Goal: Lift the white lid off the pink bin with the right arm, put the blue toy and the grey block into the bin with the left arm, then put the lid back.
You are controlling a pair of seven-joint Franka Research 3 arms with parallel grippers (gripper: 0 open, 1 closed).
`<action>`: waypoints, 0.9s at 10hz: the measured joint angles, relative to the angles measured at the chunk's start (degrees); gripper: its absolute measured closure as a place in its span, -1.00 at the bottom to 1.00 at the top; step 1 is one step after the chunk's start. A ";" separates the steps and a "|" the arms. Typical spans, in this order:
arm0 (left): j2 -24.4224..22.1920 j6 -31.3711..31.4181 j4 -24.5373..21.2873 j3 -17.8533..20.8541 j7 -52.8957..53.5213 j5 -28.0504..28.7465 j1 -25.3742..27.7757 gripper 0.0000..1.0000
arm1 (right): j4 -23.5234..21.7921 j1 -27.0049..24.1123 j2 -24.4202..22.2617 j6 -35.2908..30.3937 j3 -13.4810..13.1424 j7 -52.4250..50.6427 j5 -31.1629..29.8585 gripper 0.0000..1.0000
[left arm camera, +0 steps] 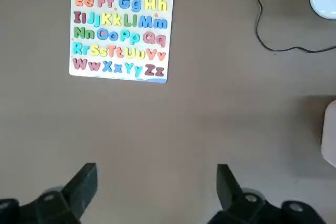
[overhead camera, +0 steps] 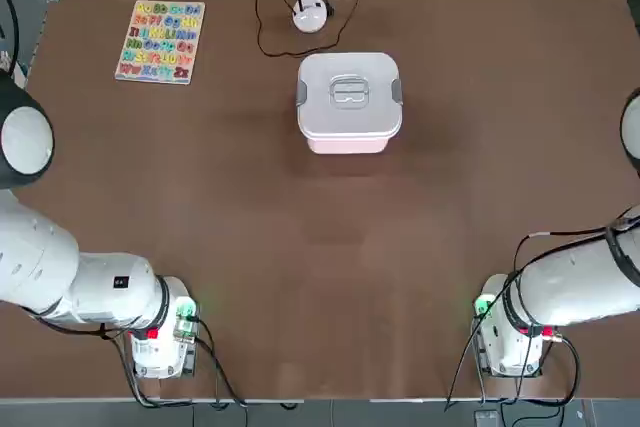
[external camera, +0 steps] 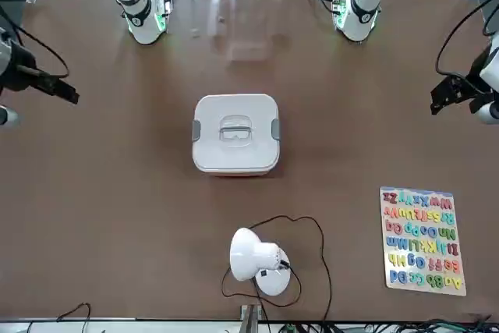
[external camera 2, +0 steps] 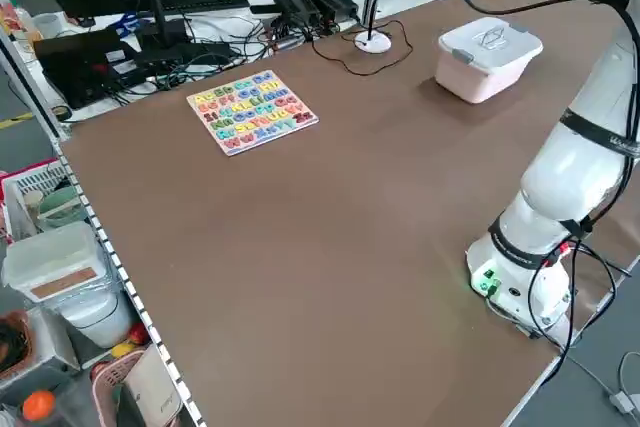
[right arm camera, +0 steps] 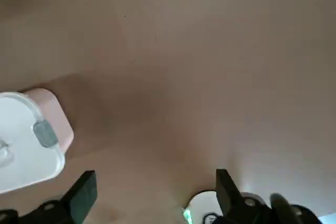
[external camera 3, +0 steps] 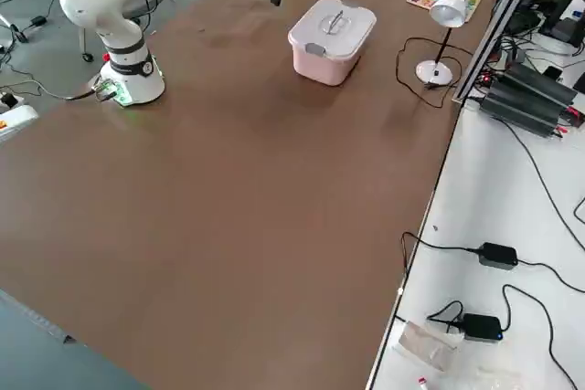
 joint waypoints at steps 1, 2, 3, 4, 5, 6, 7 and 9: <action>0.00 0.01 0.00 0.00 0.00 0.00 0.03 -1.00 | -0.27 -2.04 -0.93 -0.12 0.01 -4.09 0.00 -1.00; 0.00 0.01 0.00 0.01 0.00 0.00 0.06 -1.00 | -0.89 -3.12 -1.99 -0.16 0.01 -7.00 0.00 -1.00; 0.00 0.01 0.00 0.01 0.00 0.00 0.07 -1.00 | -1.70 -3.32 -3.07 -0.16 0.05 -8.54 0.00 -1.00; 0.00 0.02 0.00 0.01 0.00 0.00 0.08 -1.00 | -2.43 -3.32 -3.93 -0.16 0.32 -9.31 0.00 -1.00; 0.00 0.02 0.00 0.01 0.00 0.00 0.07 -1.00 | -3.13 -3.32 -4.55 -0.16 0.56 -10.47 0.00 -1.00; 0.00 0.02 0.00 0.01 0.00 0.00 0.07 -1.00 | -3.57 -3.39 -4.90 -0.16 0.61 -12.14 -0.03 -1.00; 0.00 0.02 0.00 0.01 0.00 0.00 0.07 -1.00 | -3.68 -3.74 -5.02 -0.16 0.59 -13.57 -0.05 -1.00; 0.00 0.02 0.00 0.05 0.13 0.00 0.09 -1.00 | -3.78 -4.11 -5.06 -0.16 0.59 -14.59 -0.21 -1.00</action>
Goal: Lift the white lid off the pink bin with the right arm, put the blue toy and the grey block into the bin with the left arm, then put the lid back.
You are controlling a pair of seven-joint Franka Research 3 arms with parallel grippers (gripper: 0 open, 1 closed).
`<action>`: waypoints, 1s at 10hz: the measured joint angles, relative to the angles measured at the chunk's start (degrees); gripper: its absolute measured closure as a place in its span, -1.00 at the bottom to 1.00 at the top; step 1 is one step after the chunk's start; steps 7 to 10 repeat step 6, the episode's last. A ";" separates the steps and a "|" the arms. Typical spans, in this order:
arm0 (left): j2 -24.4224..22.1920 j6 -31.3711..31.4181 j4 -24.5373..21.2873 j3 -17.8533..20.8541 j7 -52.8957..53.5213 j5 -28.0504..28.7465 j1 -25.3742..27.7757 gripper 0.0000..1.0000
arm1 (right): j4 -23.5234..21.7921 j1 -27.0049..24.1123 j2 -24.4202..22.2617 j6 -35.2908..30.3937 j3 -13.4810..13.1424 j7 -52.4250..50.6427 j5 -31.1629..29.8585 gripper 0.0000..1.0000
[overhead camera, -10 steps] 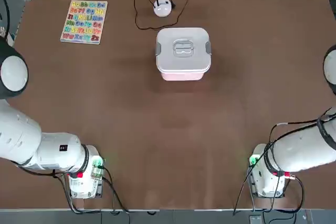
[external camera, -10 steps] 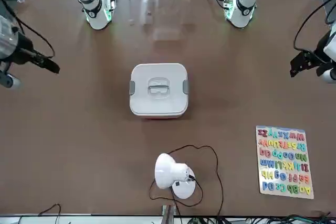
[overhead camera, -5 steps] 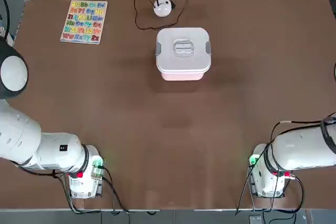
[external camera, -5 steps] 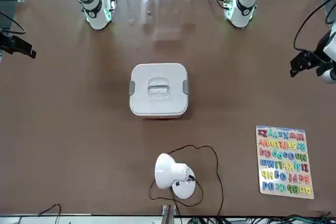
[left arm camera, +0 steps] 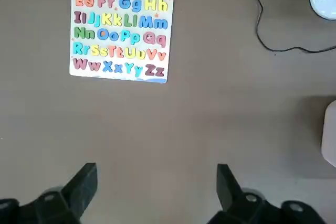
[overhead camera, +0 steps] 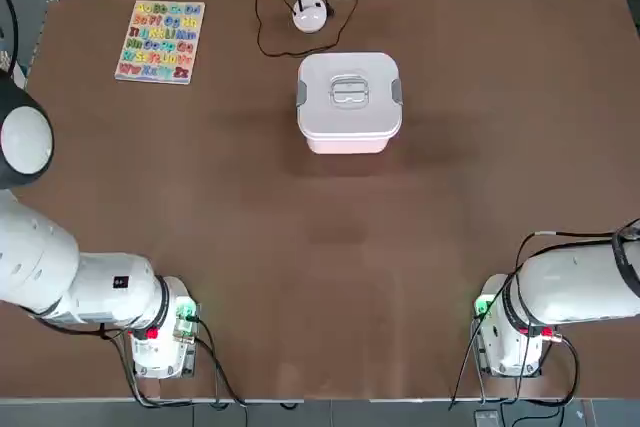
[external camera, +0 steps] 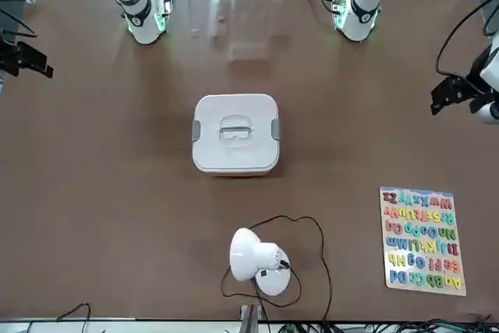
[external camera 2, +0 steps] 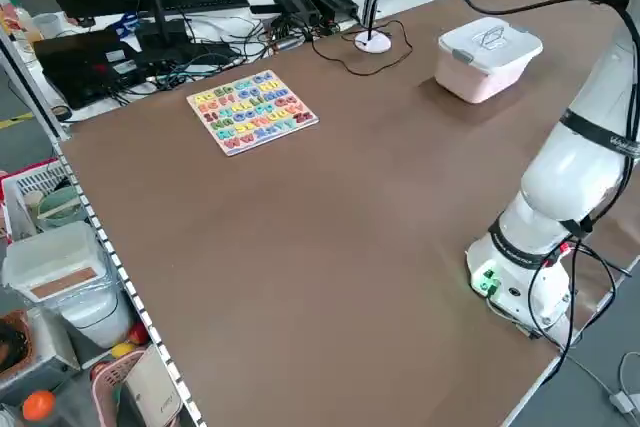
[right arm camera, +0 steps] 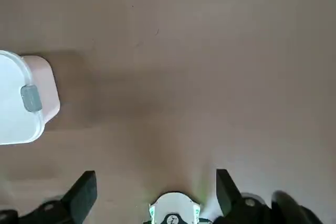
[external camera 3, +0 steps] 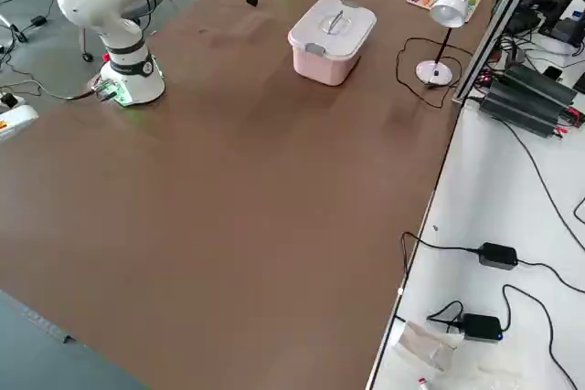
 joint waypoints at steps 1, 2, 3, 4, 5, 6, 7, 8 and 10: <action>0.00 0.00 0.00 0.09 0.02 -0.84 0.08 -1.00 | -0.09 0.00 0.00 0.18 0.08 -0.07 -0.02 -1.00; 0.00 -0.14 -0.03 0.16 0.06 -1.81 0.16 -1.00 | -0.22 0.00 0.00 0.41 0.20 -0.10 -0.03 -1.00; 0.01 -0.36 -0.07 0.19 0.08 -2.39 0.24 -1.00 | -0.34 0.00 -0.01 0.52 0.30 -0.12 -0.03 -1.00; 0.01 -0.47 -0.07 0.19 0.08 -2.58 0.25 -1.00 | -0.43 0.00 -0.01 0.56 0.38 -0.13 -0.04 -1.00; 0.01 -0.53 -0.07 0.16 0.07 -2.60 0.22 -1.00 | -0.48 0.00 -0.01 0.62 0.40 -0.14 -0.04 -1.00; 0.01 -0.69 -0.07 0.10 0.07 -2.60 0.15 -1.00 | -0.55 0.00 -0.02 1.03 0.41 -0.15 -0.04 -1.00; 0.01 -0.69 -0.07 0.10 0.07 -2.60 0.15 -1.00 | -0.55 0.00 -0.02 1.03 0.41 -0.15 -0.04 -1.00; 0.01 -0.69 -0.07 0.10 0.07 -2.60 0.15 -1.00 | -0.55 0.00 -0.02 1.03 0.41 -0.15 -0.04 -1.00; 0.01 -0.69 -0.07 0.10 0.07 -2.60 0.15 -1.00 | -0.55 0.00 -0.02 1.03 0.41 -0.15 -0.04 -1.00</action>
